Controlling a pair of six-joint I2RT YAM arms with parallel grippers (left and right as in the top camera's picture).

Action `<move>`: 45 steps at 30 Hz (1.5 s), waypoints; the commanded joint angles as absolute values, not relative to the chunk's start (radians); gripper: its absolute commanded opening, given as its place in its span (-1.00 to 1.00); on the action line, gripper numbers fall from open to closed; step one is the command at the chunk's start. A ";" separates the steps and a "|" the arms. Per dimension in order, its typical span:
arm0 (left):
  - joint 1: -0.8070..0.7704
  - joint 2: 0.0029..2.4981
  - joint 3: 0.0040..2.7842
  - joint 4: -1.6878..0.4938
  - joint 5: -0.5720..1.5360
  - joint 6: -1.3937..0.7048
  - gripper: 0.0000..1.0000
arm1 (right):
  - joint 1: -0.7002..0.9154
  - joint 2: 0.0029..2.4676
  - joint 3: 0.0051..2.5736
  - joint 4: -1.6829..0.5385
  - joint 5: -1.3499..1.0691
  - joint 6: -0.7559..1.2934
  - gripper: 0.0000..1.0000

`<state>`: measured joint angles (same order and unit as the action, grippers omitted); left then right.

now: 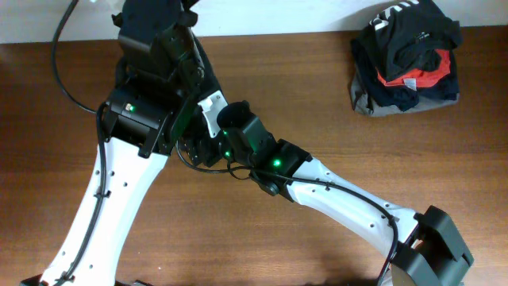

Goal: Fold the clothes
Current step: 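Grasp the hanging t-shirt with the right gripper beside the left, then stretch the t-shirt between both grippers and lay it on the table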

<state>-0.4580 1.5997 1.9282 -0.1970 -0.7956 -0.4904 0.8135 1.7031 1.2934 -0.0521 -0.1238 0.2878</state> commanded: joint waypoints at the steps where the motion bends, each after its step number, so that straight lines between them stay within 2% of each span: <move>1: -0.462 1.585 1.959 -0.183 -0.839 -0.454 -0.99 | 0.837 1.698 1.309 -0.048 -0.092 0.297 0.56; 5: -0.463 1.584 1.959 -0.182 -0.838 -0.454 -0.99 | 0.844 1.741 1.309 -0.036 -0.063 0.297 0.52; 7: -0.463 1.584 1.959 -0.179 -0.838 -0.454 -0.99 | 0.844 1.770 1.309 -0.029 -0.063 0.297 0.33; 11: -0.463 1.584 1.959 -0.171 -0.839 -0.454 -0.99 | 0.844 1.789 1.309 -0.036 -0.066 0.298 -0.48; 15: -0.462 1.584 1.959 -0.159 -0.839 -0.405 -0.99 | 0.842 1.789 1.309 -0.068 -0.031 0.297 -0.91; 23: -0.448 1.572 1.959 -0.260 -0.839 -0.147 -0.98 | 0.705 1.694 1.309 -0.223 -0.028 0.270 -0.93; 29: -0.399 1.567 1.959 -0.444 -0.834 -0.147 -0.98 | 0.505 1.530 1.310 -0.349 -0.134 0.204 -0.92; 38: -0.368 1.565 1.959 -0.602 -0.827 -0.147 -0.98 | 0.244 1.366 1.311 -0.424 -0.306 0.122 -0.92; 45: -0.345 1.564 1.959 -0.733 -0.783 -0.147 -0.98 | 0.140 1.339 1.359 -0.460 -0.336 0.059 -0.92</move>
<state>-0.3679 1.5986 1.9305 -0.7204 -0.8009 -0.1596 0.1787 1.3697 1.2995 -0.4519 -0.2955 0.1131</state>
